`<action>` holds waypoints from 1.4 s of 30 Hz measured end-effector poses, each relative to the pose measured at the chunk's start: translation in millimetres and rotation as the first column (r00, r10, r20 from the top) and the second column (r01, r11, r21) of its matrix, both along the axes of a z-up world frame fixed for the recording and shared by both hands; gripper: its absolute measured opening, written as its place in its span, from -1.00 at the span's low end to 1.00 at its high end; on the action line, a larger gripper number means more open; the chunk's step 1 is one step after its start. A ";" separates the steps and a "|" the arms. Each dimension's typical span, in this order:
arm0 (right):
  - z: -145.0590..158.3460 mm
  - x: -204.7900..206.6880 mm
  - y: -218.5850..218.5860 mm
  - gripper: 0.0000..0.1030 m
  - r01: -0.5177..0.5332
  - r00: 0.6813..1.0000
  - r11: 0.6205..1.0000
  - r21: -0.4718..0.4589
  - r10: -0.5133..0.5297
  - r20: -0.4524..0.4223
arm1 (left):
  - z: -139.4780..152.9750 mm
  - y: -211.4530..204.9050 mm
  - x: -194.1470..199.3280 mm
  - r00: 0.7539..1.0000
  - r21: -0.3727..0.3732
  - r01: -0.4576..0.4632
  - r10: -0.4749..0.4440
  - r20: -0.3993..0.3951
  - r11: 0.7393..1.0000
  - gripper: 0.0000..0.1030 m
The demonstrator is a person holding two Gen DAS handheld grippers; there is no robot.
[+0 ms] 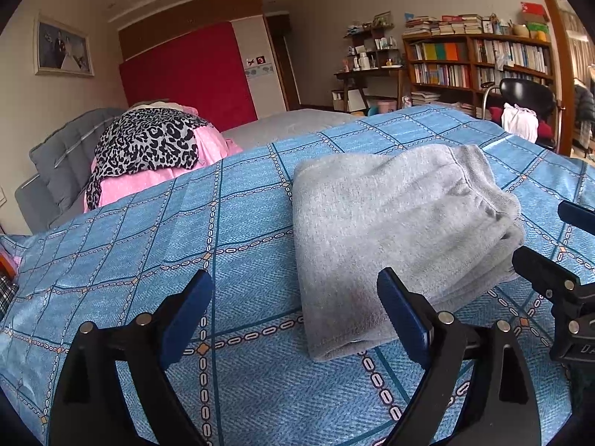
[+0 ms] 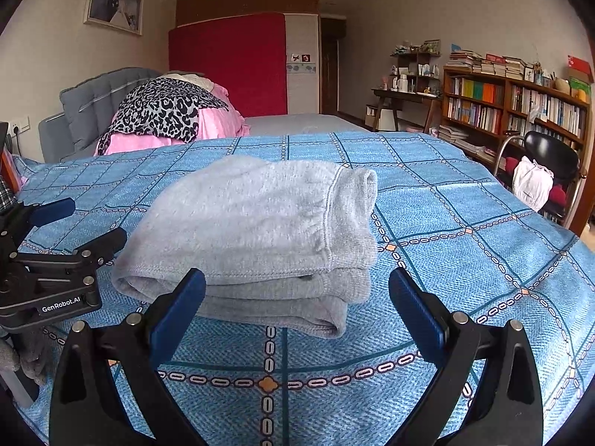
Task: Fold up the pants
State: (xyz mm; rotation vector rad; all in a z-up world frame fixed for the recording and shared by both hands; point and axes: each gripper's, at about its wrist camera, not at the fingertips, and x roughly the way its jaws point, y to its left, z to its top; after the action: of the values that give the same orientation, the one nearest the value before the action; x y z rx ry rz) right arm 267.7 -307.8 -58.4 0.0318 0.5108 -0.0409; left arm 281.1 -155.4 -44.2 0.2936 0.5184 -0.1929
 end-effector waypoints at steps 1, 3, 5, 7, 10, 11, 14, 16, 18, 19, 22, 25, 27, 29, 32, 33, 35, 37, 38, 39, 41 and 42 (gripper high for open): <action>0.0 0.1 0.3 0.94 -0.001 1.000 1.000 -0.002 0.001 0.001 | -0.2 -0.1 -0.2 1.000 0.001 0.000 0.000 0.000 1.000 0.74; -0.1 -0.7 1.1 0.94 -0.001 1.000 1.000 -0.004 0.001 0.003 | -0.8 -0.7 -0.7 1.000 0.004 0.002 -0.002 0.000 1.000 0.74; -0.2 -0.8 1.3 0.94 0.000 1.000 1.000 -0.004 0.000 0.002 | -1.2 -0.4 -1.4 1.000 0.007 0.000 0.000 0.000 1.000 0.75; -0.2 -0.8 1.2 0.94 -0.001 1.000 1.000 -0.004 0.001 0.003 | -1.0 0.6 -1.2 1.000 0.007 -0.005 0.005 0.001 1.000 0.77; 0.7 0.3 2.7 0.94 -0.001 1.000 1.000 -0.007 0.001 0.002 | -0.4 2.0 -0.7 1.000 -0.002 -0.008 0.008 0.001 1.000 0.79; 0.4 -0.1 3.2 0.94 -0.001 1.000 1.000 -0.009 0.001 0.001 | -0.3 2.3 -0.6 1.000 -0.004 -0.009 0.009 0.001 1.000 0.79; 0.4 0.0 3.9 0.94 -0.001 1.000 1.000 -0.015 0.001 0.000 | 0.0 2.4 -0.2 1.000 -0.005 -0.011 0.011 0.000 1.000 0.80; 0.0 0.0 5.5 0.94 -0.001 1.000 1.000 -0.019 0.001 -0.001 | 0.1 2.6 -0.2 1.000 -0.007 -0.009 0.009 0.001 1.000 0.80; -0.2 0.1 6.2 0.94 -0.001 1.000 1.000 -0.024 0.001 -0.001 | 0.2 2.7 -0.6 1.000 -0.010 -0.006 0.006 0.001 1.000 0.80; -0.4 -0.1 5.5 0.94 -0.001 1.000 1.000 -0.026 0.001 -0.002 | 0.2 2.4 -1.2 1.000 -0.011 -0.004 0.004 0.001 1.000 0.81; -1.1 0.7 6.5 0.94 -0.002 1.000 1.000 -0.029 0.002 -0.006 | 0.0 1.8 -1.8 1.000 -0.012 0.003 -0.003 0.000 1.000 0.86; -1.6 1.6 6.6 0.94 -0.002 1.000 1.000 -0.030 0.001 -0.009 | -0.4 0.4 -1.3 1.000 -0.002 0.001 -0.001 0.003 1.000 0.87; -1.6 1.7 6.8 0.94 -0.002 1.000 1.000 -0.030 0.002 -0.008 | -0.8 0.1 -1.8 1.000 0.002 -0.001 0.001 0.003 1.000 0.89; -1.4 1.3 7.2 0.94 -0.001 1.000 1.000 -0.030 0.001 -0.008 | -0.9 -0.1 -2.0 1.000 0.004 -0.001 0.001 0.004 1.000 0.90; -1.8 1.7 7.2 0.94 -0.002 1.000 1.000 -0.030 0.001 -0.009 | -1.1 -0.2 -2.0 1.000 0.003 -0.001 0.001 0.003 1.000 0.90; -2.7 2.1 7.1 0.94 -0.002 1.000 1.000 -0.030 0.001 -0.009 | -1.5 0.0 -1.8 1.000 0.003 -0.001 0.001 0.002 1.000 0.90; -2.4 1.8 7.4 0.94 -0.002 1.000 1.000 -0.030 0.001 -0.009 | -1.4 -0.1 -1.9 1.000 0.003 -0.001 0.001 0.003 1.000 0.90; -2.4 1.9 7.4 0.94 -0.001 1.000 1.000 -0.029 0.001 -0.009 | -1.3 -0.2 -2.3 1.000 0.005 0.002 -0.002 0.005 1.000 0.90; -2.4 2.0 7.3 0.94 -0.001 1.000 1.000 -0.029 0.001 -0.009 | -1.6 -0.4 -2.2 1.000 0.007 0.005 -0.005 0.007 1.000 0.90; -2.4 2.1 7.3 0.94 -0.001 1.000 1.000 -0.029 0.001 -0.009 | -1.8 -0.9 -2.9 1.000 0.010 0.007 -0.007 0.011 1.000 0.90; -2.2 2.1 7.3 0.94 -0.001 1.000 1.000 -0.029 0.001 -0.009 | -2.2 -2.3 -4.2 1.000 0.019 0.008 -0.009 0.022 1.000 0.90; -2.0 2.0 7.5 0.94 -0.001 1.000 1.000 -0.029 0.001 -0.009 | -2.3 -2.9 -4.6 1.000 0.023 0.008 -0.008 0.026 1.000 0.90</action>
State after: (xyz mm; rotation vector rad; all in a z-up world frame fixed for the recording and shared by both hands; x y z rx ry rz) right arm 269.7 -300.3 -60.5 0.0030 0.5189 -0.0472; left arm 276.6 -158.2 -46.5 0.3204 0.4935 -0.1906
